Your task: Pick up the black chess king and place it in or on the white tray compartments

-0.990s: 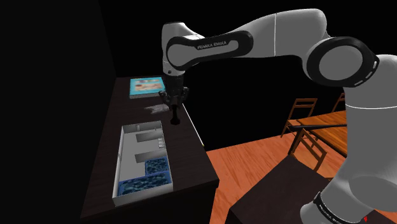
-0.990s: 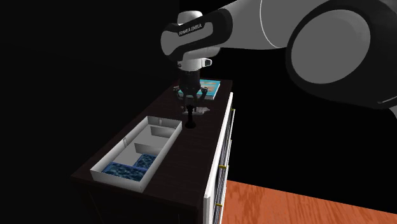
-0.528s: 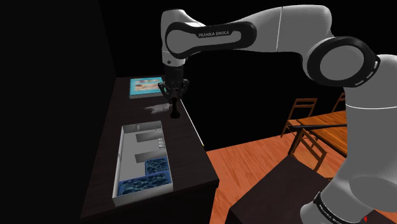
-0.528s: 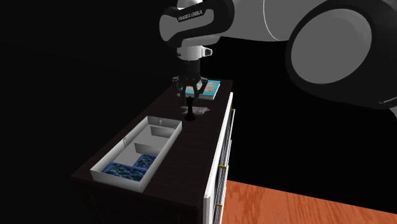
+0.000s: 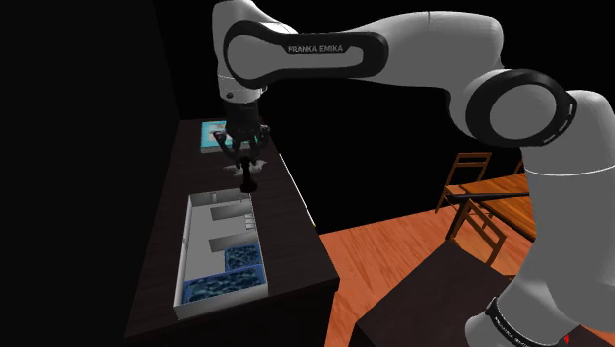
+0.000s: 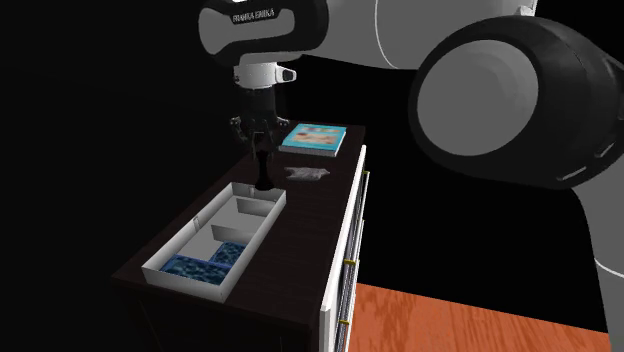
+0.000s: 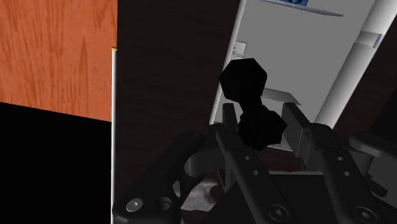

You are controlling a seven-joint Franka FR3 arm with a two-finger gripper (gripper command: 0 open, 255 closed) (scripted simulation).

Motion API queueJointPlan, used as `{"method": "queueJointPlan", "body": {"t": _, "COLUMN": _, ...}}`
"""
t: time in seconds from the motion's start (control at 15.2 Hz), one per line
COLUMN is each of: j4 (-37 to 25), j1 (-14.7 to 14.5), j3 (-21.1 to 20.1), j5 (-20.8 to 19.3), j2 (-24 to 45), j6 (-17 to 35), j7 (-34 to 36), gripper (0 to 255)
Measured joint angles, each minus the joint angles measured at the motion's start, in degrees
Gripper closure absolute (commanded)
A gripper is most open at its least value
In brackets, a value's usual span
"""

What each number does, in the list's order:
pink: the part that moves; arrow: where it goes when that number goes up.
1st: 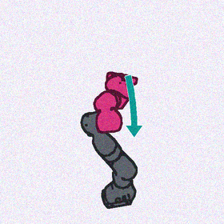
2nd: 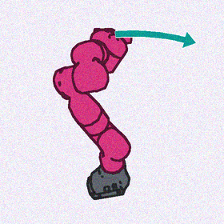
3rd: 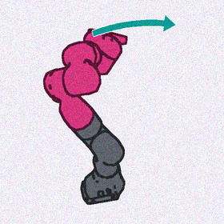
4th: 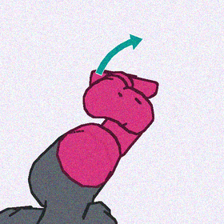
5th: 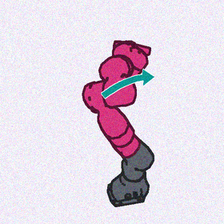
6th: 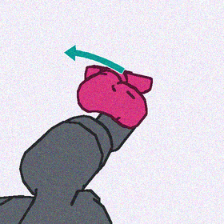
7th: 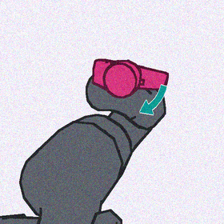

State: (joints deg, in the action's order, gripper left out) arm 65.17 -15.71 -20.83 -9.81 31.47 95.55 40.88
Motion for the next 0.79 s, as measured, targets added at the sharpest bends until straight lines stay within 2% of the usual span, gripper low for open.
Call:
{"method": "queueJointPlan", "body": {"t": 0.2, "j4": -5.1, "j1": -3.6, "j3": -0.3, "j5": -1.0, "j2": 2.8, "j6": -2.4, "j7": 2.9, "gripper": 255}}
{"method": "queueJointPlan", "body": {"t": 0.26, "j4": -9.8, "j1": -5.8, "j3": -0.3, "j5": -1.8, "j2": 5.1, "j6": -4.7, "j7": 4.3, "gripper": 255}}
{"method": "queueJointPlan", "body": {"t": 0.33, "j4": -11.1, "j1": -6.8, "j3": -0.4, "j5": -2.0, "j2": 5.7, "j6": -5.4, "j7": 5.1, "gripper": 255}}
{"method": "queueJointPlan", "body": {"t": 0.53, "j4": -21.2, "j1": -11.7, "j3": -0.2, "j5": -3.4, "j2": 10.8, "j6": -10.2, "j7": 7.4, "gripper": 255}}
{"method": "queueJointPlan", "body": {"t": 0.66, "j4": -21.0, "j1": -12.1, "j3": -0.2, "j5": -3.5, "j2": 11.2, "j6": -9.7, "j7": 7.9, "gripper": 255}}
{"method": "queueJointPlan", "body": {"t": 0.79, "j4": -16.8, "j1": -11.3, "j3": -0.4, "j5": -3.2, "j2": 9.9, "j6": -7.0, "j7": 8.3, "gripper": 255}}
